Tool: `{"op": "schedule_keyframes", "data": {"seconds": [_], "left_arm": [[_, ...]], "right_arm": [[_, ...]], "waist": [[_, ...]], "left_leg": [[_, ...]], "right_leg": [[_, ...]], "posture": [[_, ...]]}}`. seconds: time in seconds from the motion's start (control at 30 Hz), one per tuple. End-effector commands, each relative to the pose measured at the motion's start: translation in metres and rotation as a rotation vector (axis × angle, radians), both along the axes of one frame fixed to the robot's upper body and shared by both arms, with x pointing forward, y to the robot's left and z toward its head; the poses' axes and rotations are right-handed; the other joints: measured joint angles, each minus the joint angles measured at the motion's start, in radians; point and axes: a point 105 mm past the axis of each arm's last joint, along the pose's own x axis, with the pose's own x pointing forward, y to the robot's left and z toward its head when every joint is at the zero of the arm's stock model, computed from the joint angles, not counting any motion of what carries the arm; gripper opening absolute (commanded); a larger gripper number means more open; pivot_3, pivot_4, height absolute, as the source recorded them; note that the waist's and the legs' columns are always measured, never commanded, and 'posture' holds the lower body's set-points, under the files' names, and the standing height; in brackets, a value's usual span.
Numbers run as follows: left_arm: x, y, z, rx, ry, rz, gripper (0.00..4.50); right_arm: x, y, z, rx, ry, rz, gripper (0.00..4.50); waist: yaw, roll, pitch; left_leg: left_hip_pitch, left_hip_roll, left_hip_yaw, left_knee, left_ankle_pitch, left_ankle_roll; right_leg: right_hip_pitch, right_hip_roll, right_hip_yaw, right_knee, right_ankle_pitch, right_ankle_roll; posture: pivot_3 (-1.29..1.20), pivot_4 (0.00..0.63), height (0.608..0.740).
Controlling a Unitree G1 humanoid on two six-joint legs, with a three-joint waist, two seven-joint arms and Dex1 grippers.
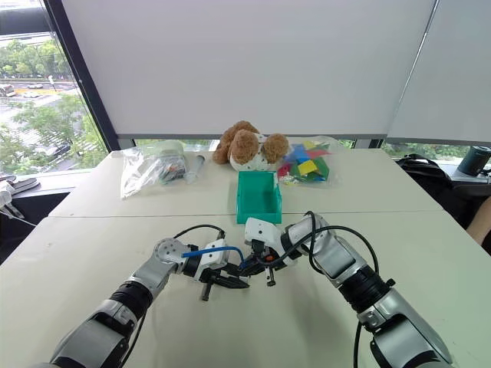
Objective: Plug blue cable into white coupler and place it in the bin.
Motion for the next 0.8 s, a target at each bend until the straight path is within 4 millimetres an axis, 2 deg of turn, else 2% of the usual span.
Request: {"op": "schedule_keyframes", "data": {"seconds": [0.03, 0.13, 0.23, 0.4, 0.5, 0.57, 0.67, 0.7, 0.8], "left_arm": [[-0.001, -0.007, 0.008, -0.023, -0.028, -0.031, 0.34], [-0.001, -0.007, 0.008, -0.023, -0.028, -0.030, 0.34], [-0.001, -0.008, 0.008, -0.024, -0.029, -0.027, 0.34], [-0.001, -0.007, 0.008, -0.022, -0.028, -0.025, 0.34], [-0.001, -0.007, 0.007, -0.022, -0.027, -0.025, 0.34], [-0.001, -0.007, 0.007, -0.023, -0.027, -0.025, 0.34], [-0.001, -0.007, 0.007, -0.023, -0.027, -0.026, 0.34], [-0.001, -0.007, 0.007, -0.023, -0.027, -0.026, 0.34], [-0.001, -0.007, 0.006, -0.023, -0.026, -0.027, 0.34]], "right_arm": [[-0.029, -0.017, -0.079, -0.203, 0.279, -0.057, 0.00], [-0.032, -0.015, -0.079, -0.177, 0.331, -0.074, 0.00], [-0.028, -0.017, -0.078, -0.177, 0.311, -0.091, 0.00], [-0.024, -0.014, -0.065, -0.132, 0.282, -0.101, 0.00], [-0.023, -0.013, -0.058, -0.115, 0.257, -0.105, 1.22], [-0.021, -0.012, -0.052, -0.093, 0.236, -0.115, 2.19], [-0.015, -0.009, -0.032, -0.029, 0.187, -0.149, 3.85], [-0.014, -0.008, -0.023, -0.003, 0.174, -0.154, 4.23], [-0.013, -0.008, -0.004, 0.044, 0.138, -0.175, 4.23]], "waist": [[-0.002, 0.000, -0.003], [-0.003, -0.001, -0.009], [-0.003, 0.000, -0.012], [-0.002, 0.001, -0.012], [0.000, 0.002, -0.011], [0.000, 0.002, -0.011], [0.000, 0.002, -0.011], [-0.002, 0.002, -0.010], [0.001, 0.005, -0.008]], "left_leg": [[0.000, 0.000, 0.000, 0.000, 0.000, 0.000], [0.000, 0.000, 0.000, 0.000, 0.000, 0.001], [0.001, 0.000, 0.000, -0.001, -0.002, 0.003], [0.001, 0.000, -0.001, -0.001, -0.002, 0.003], [0.001, 0.000, -0.001, -0.001, -0.002, 0.003], [0.000, -0.001, -0.001, -0.001, -0.002, 0.003], [-0.001, -0.001, -0.001, -0.001, -0.002, 0.003], [-0.001, -0.001, -0.001, -0.001, -0.002, 0.003], [-0.001, -0.001, -0.001, -0.001, -0.002, 0.003]], "right_leg": [[0.000, 0.000, 0.000, 0.000, 0.000, 0.000], [0.000, 0.000, 0.000, 0.000, -0.001, -0.001], [0.001, 0.000, 0.000, 0.000, -0.002, -0.002], [0.001, -0.001, 0.000, -0.001, -0.002, -0.003], [0.001, -0.002, 0.000, -0.002, -0.002, -0.003], [0.000, -0.003, 0.000, -0.002, -0.002, -0.003], [0.000, -0.003, 0.000, -0.002, -0.002, -0.003], [0.000, -0.003, 0.000, -0.002, -0.002, -0.003], [-0.002, -0.003, 0.000, -0.002, -0.003, -0.004]], "posture": [[0.00, 0.150, 0.740], [0.00, 0.150, 0.740], [0.00, 0.150, 0.740], [0.00, 0.150, 0.740], [0.00, 0.150, 0.740], [0.00, 0.150, 0.740], [0.00, 0.150, 0.740], [0.00, 0.150, 0.740], [0.00, 0.150, 0.740]]}}
